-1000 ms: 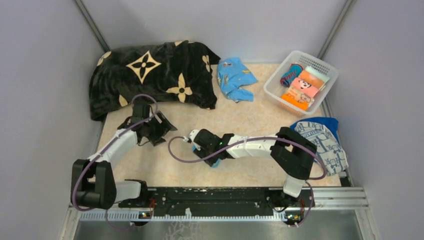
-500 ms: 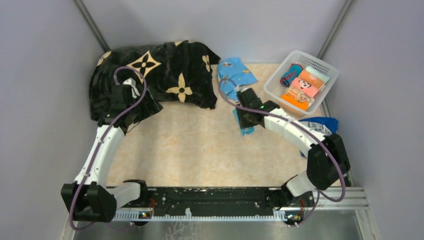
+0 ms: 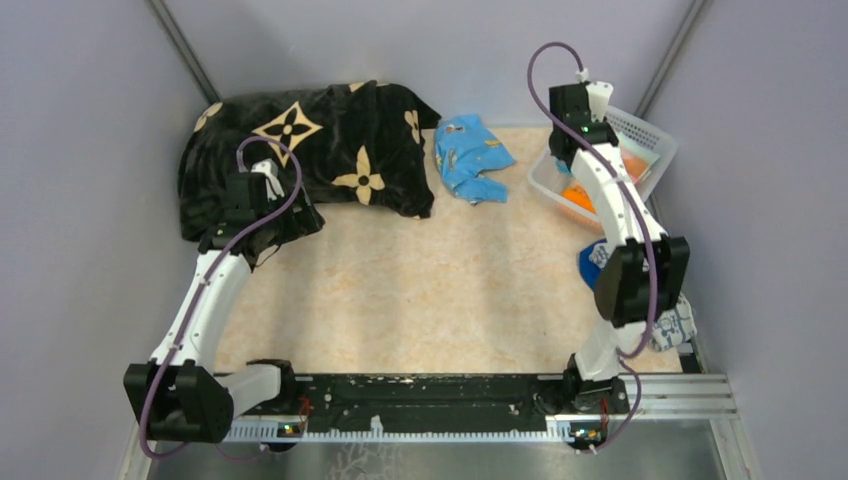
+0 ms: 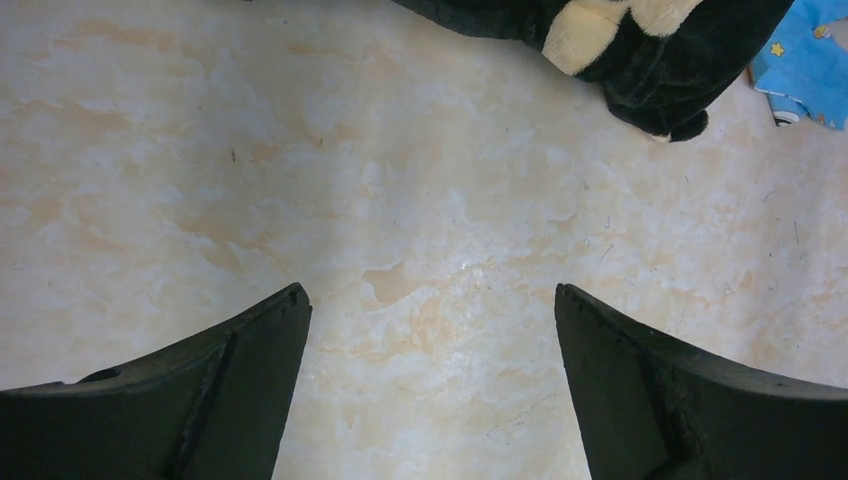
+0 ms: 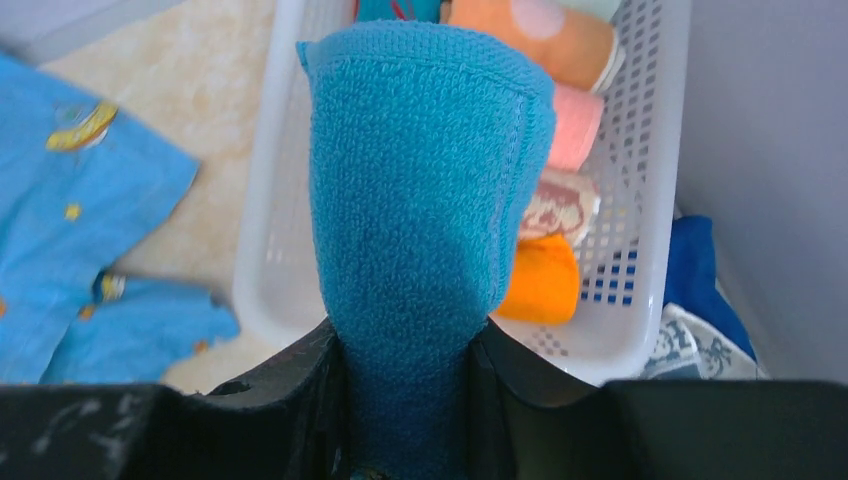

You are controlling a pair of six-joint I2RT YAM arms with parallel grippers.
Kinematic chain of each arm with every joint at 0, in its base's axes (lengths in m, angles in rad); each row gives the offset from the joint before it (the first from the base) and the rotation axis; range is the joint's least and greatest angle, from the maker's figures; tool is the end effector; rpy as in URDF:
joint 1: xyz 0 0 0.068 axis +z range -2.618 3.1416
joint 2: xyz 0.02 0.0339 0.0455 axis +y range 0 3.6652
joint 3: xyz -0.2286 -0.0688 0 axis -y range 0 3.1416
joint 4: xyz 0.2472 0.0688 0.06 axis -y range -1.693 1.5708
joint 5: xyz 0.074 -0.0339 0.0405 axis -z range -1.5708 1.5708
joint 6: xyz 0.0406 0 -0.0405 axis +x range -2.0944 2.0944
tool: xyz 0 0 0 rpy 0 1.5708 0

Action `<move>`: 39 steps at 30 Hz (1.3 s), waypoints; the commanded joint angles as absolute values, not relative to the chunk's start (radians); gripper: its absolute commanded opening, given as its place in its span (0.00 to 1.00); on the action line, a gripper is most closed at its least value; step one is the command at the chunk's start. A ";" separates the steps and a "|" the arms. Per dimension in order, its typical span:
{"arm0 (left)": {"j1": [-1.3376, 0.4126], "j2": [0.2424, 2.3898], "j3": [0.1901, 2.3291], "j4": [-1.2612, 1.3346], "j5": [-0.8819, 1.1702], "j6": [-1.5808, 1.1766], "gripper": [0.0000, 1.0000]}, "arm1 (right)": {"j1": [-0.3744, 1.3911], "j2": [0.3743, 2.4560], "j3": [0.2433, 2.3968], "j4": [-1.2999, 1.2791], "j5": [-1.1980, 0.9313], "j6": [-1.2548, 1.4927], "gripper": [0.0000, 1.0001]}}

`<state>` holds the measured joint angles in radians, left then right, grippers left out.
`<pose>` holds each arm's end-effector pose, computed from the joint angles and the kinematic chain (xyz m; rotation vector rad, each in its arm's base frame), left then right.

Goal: Roll the towels
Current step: Pick up the towel at the center of the board, then place the towel in the bin.

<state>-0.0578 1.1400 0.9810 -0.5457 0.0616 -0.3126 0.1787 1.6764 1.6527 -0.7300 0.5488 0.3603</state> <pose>0.2648 -0.0178 0.2671 -0.2583 2.2732 -0.2640 0.3697 0.0453 0.3206 0.4663 2.1659 -0.3433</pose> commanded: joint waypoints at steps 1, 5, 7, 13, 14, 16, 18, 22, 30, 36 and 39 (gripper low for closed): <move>-0.053 1.148 0.974 -0.542 0.070 -0.278 0.97 | 0.153 1.865 1.836 -0.777 0.716 0.364 0.00; -0.053 1.156 0.977 -0.547 0.054 -0.275 0.97 | 0.150 2.016 1.968 -0.821 0.782 0.364 0.00; -0.052 1.159 0.977 -0.549 0.046 -0.274 0.98 | 0.149 2.075 2.003 -0.825 0.778 0.368 0.00; -0.051 1.166 0.976 -0.551 0.038 -0.274 0.98 | 0.149 2.210 2.088 -0.879 0.721 0.395 0.00; -0.052 1.167 0.976 -0.552 0.036 -0.274 0.98 | 0.149 2.221 2.090 -0.881 0.710 0.397 0.00; -0.053 1.168 0.976 -0.552 0.039 -0.274 0.98 | 0.149 2.237 2.086 -0.873 0.674 0.399 0.00; -0.052 1.169 0.976 -0.551 0.040 -0.275 0.98 | 0.149 2.251 2.082 -0.863 0.635 0.399 0.00; -0.052 1.166 0.975 -0.552 0.034 -0.276 0.98 | 0.141 2.278 2.066 -0.848 0.563 0.411 0.00; -0.052 1.164 0.973 -0.551 0.033 -0.276 0.98 | 0.095 2.287 1.971 -0.788 0.398 0.451 0.00; -0.052 1.163 0.970 -0.548 0.034 -0.276 0.98 | 0.061 2.297 1.900 -0.729 0.352 0.486 0.00; -0.052 1.161 0.968 -0.548 0.032 -0.276 0.98 | 0.050 2.316 1.887 -0.709 0.339 0.493 0.00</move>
<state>-0.0563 1.1652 0.9798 -0.5507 0.0429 -0.2901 0.0727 2.2822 1.9106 -0.7502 0.3824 0.4610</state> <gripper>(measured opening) 0.978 0.352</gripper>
